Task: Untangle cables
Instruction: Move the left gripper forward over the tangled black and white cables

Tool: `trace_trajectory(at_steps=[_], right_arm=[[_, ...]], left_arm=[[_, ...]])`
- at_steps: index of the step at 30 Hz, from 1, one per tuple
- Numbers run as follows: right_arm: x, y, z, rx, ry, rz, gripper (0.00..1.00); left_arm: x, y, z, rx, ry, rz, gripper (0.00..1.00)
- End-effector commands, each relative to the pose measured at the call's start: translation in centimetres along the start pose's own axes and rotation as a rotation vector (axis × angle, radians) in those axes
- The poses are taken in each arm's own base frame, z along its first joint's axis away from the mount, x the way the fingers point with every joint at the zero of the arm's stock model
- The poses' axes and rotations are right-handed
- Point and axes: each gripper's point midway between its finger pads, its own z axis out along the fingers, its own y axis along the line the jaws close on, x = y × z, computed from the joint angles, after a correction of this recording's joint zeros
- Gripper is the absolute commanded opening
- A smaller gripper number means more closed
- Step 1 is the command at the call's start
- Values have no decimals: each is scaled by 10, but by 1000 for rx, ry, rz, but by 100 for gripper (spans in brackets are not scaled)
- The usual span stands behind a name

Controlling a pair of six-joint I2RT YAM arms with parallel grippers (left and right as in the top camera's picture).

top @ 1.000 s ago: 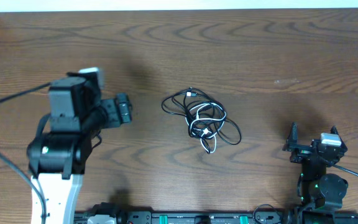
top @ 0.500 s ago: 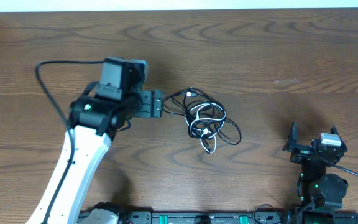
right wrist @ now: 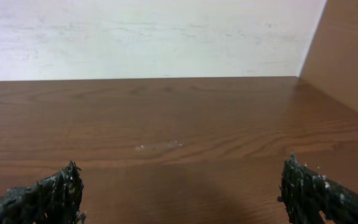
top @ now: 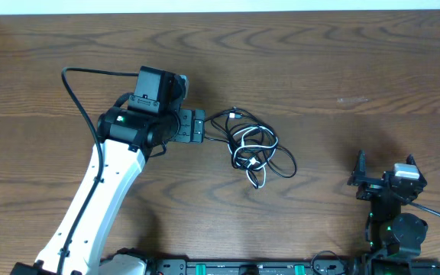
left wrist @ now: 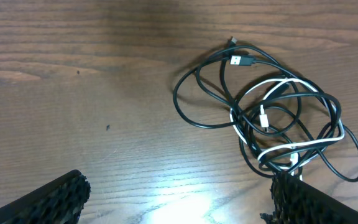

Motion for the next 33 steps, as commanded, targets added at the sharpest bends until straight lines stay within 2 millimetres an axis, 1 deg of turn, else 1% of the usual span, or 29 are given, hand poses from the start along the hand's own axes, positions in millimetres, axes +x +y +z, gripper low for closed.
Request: trace_trajectory(at_steps=[1, 5, 7, 10, 21, 33], right_arm=[[0, 3, 0, -8, -3, 13, 99], [0, 3, 0, -8, -3, 13, 99], [0, 3, 0, -8, -3, 13, 99], [0, 3, 0, -8, -3, 13, 99], [0, 3, 0, -8, -3, 13, 99], [0, 3, 0, -8, -3, 13, 99]], left_arm=[[-14, -10, -6, 21, -26, -18, 94], [-28, -23, -7, 29, -1, -11, 94], [-31, -27, -2, 29, 23, -4, 94], [-34, -29, 10, 24, 55, -35, 94], [-18, -25, 54, -7, 181, -67, 94], [2, -20, 94, -40, 300, -95, 94]])
